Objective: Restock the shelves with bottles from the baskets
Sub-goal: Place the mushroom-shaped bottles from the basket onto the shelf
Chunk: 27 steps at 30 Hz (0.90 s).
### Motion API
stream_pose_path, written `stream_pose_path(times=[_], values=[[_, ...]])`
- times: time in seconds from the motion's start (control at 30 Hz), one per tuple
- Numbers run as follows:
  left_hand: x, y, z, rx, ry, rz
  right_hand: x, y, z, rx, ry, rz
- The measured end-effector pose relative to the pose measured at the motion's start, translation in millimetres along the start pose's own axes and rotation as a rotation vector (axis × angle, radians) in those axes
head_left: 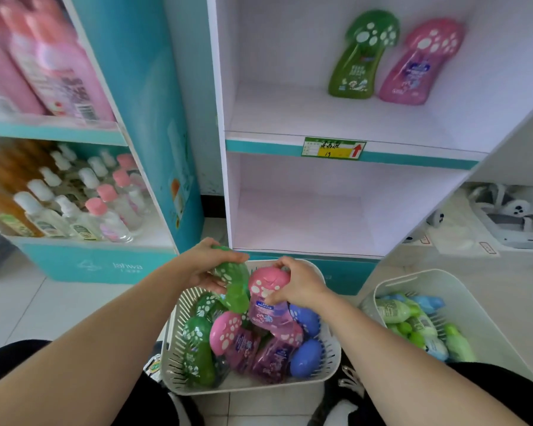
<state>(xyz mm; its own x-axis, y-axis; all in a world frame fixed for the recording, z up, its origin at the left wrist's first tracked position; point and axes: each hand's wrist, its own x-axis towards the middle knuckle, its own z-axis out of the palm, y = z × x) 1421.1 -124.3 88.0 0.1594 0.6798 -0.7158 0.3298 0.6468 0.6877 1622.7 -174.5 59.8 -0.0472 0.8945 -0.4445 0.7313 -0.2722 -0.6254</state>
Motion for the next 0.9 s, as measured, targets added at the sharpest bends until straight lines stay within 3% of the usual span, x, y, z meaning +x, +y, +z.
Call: stream_pose_path(times=[0.2, 0.47, 0.63, 0.73, 0.9], values=[[-14, 10, 13, 0.013, 0.062, 0.023, -10, -9, -14, 0.002, 0.068, -0.006], [-32, 21, 9, 0.003, -0.176, 0.055, -21, -17, -35, 0.037, 0.154, -0.023], [-46, 26, 5, 0.217, -0.05, 0.167, -29, -23, -53, 0.131, 0.191, -0.023], [-56, 32, 0, 0.393, 0.119, 0.264, -36, -28, -66, 0.178, 0.226, -0.03], [-73, 46, -8, 0.468, 0.234, 0.394, -51, -40, -88, 0.22, 0.269, -0.061]])
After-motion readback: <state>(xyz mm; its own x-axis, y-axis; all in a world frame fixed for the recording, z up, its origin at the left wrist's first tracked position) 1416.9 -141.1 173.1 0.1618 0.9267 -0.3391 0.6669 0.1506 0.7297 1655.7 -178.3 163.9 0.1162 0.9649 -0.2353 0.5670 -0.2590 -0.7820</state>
